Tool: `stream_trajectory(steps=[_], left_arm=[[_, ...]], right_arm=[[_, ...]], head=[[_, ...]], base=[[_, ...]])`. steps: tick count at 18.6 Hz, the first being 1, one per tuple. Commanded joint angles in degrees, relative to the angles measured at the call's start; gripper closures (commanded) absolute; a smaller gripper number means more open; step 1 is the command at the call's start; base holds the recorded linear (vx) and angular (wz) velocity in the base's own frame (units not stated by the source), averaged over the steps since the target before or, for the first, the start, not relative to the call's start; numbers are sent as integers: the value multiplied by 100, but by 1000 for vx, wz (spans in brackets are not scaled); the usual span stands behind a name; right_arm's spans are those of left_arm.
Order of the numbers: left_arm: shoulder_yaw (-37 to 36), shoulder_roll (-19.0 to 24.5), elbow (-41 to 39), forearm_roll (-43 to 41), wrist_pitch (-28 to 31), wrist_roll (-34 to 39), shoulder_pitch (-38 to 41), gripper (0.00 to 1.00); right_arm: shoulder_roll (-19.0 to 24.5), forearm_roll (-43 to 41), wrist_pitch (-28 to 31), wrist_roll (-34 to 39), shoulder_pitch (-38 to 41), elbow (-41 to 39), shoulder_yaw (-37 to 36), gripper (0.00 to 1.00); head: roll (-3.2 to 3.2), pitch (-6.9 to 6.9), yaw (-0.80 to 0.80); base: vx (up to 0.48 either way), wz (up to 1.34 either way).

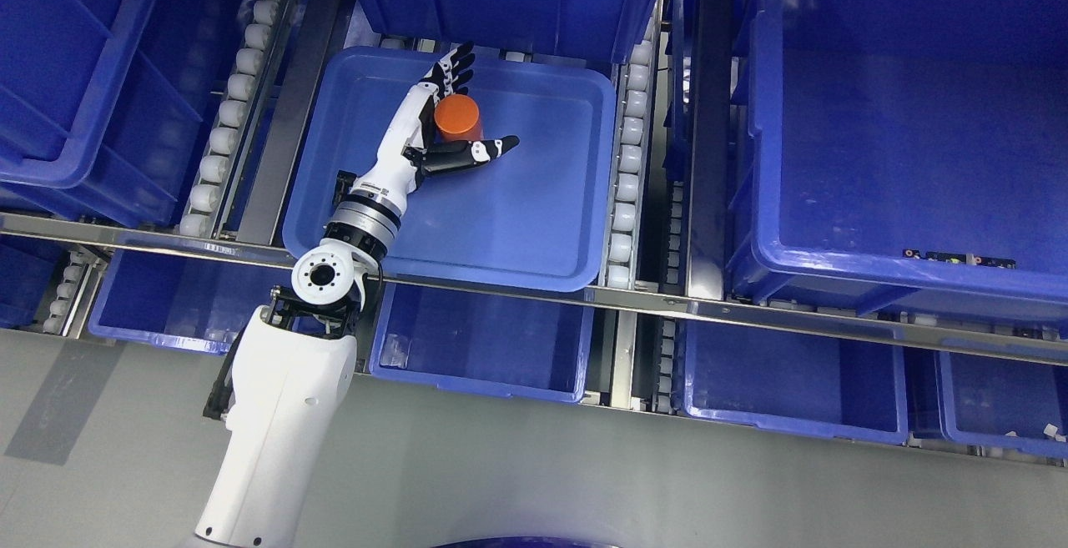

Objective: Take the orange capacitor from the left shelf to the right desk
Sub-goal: 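Reach the left hand toward the orange capacitor in the blue bin, then close the left hand fingers around the orange capacitor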

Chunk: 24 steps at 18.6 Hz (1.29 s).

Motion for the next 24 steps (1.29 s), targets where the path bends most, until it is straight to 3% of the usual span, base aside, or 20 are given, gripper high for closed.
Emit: stream_trajectory(steps=[1,7,14,18,24], left_arm=[[42,100,601,-24,14,-31,-132,19],[104,100,593,-6,-74,-197,-141,47],[324,100,593,11,-819,-409,-53,99],[438,100,514,55,-1111,-401,-79,100],[666,100,-426,662,-1917,-173,-167,97]], right_arm=[[-100,0,-4,10,193,-132,-62,0],[-100,0,-4,10,193,-132,-62,0],[-100,0,-4,1,193,-132,-62,0],[-100,0,-4,1,193,-132,-70,0],[-100,0,-4,1,193,-132,-62,0]], head=[[0,0,0],[0,0,0],[0,0,0],[0,0,0],[0,0,0]], base=[[0,0],[0,0],[0,0],[0,0],[0,0]])
